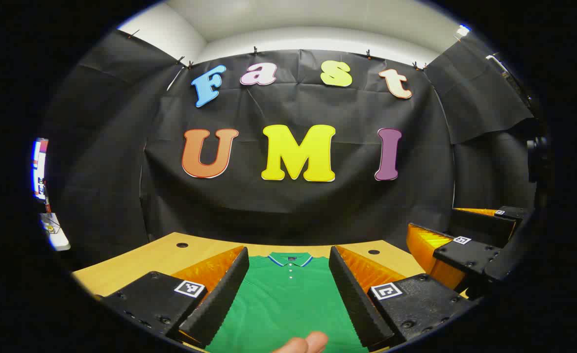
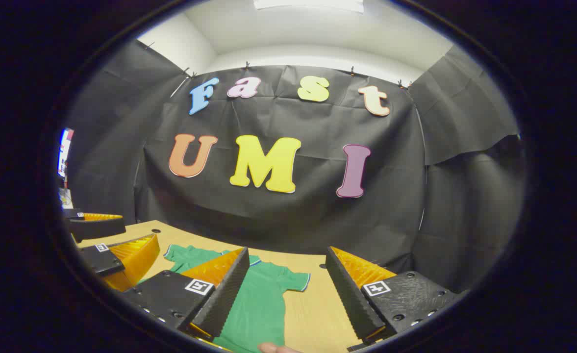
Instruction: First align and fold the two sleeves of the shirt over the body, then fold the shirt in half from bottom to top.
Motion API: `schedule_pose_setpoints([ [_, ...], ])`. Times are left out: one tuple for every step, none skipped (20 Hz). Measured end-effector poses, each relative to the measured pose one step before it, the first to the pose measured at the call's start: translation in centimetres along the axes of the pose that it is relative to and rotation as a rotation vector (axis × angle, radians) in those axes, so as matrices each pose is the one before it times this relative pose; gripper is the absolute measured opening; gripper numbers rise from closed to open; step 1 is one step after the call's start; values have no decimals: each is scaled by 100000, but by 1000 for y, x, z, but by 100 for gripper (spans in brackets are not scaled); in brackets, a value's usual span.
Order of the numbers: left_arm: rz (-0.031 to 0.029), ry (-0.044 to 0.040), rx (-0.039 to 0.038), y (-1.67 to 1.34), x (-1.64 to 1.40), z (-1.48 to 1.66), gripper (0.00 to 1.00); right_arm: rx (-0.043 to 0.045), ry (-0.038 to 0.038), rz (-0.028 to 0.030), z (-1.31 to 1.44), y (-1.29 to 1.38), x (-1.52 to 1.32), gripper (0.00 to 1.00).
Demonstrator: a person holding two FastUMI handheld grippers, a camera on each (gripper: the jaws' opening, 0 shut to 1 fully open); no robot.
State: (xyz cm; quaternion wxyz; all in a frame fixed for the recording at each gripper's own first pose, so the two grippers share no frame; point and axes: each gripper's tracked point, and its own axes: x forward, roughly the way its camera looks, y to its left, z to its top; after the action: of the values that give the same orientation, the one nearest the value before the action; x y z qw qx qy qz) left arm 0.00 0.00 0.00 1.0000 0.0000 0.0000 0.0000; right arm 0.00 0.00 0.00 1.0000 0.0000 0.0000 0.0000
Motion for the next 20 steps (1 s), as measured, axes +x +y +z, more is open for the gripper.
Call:
schedule_pose_setpoints([
  [463,-1021,727,482,-28,251,100,-337,-658,46,142,158,137,95],
  [520,-851,404,379,-41,208,100,211,-193,-13,34,120,58,95],
  [726,-149,-227,567,17,82,100,438,132,398,-169,339,208,95],
  [764,266,-931,577,181,-165,100,396,435,322,-43,272,213,96],
  [611,558,-1535,546,130,-73,100,276,717,106,-204,131,298,96],
  [229,699,-1596,375,158,-103,100,231,769,202,-107,109,214,96],
  [67,797,-1306,394,71,-164,100,590,750,164,-198,166,156,96],
  [60,338,-117,323,145,-19,100,830,594,290,-109,191,93,95],
  [512,264,529,391,180,43,100,503,383,335,-198,209,132,95],
  [475,205,598,76,45,-209,100,103,153,-20,-21,124,230,95],
  [-201,48,372,103,154,-42,100,-364,-21,-260,-134,25,226,96],
  [-198,448,117,225,82,-69,100,-603,-303,-770,11,-40,279,96],
  [169,603,-251,221,227,-137,100,-822,-372,-769,-106,-118,177,95],
  [-120,709,-60,315,212,-266,100,-741,-158,-723,-55,-94,295,95],
  [175,526,-261,371,228,-139,100,-224,-61,-653,-224,-131,425,95],
  [446,477,-467,338,433,-172,100,307,295,-446,-152,-104,603,95],
  [753,410,-916,246,157,-146,100,592,384,-609,-194,-243,839,95],
  [-30,544,-868,57,252,-184,100,980,1917,-815,-449,-317,1032,96],
  [-571,657,-698,46,278,-151,100,694,2005,-87,-645,-166,1256,95],
  [-217,840,-455,-3,195,-281,100,49,1866,-607,-406,-272,1483,96],
])
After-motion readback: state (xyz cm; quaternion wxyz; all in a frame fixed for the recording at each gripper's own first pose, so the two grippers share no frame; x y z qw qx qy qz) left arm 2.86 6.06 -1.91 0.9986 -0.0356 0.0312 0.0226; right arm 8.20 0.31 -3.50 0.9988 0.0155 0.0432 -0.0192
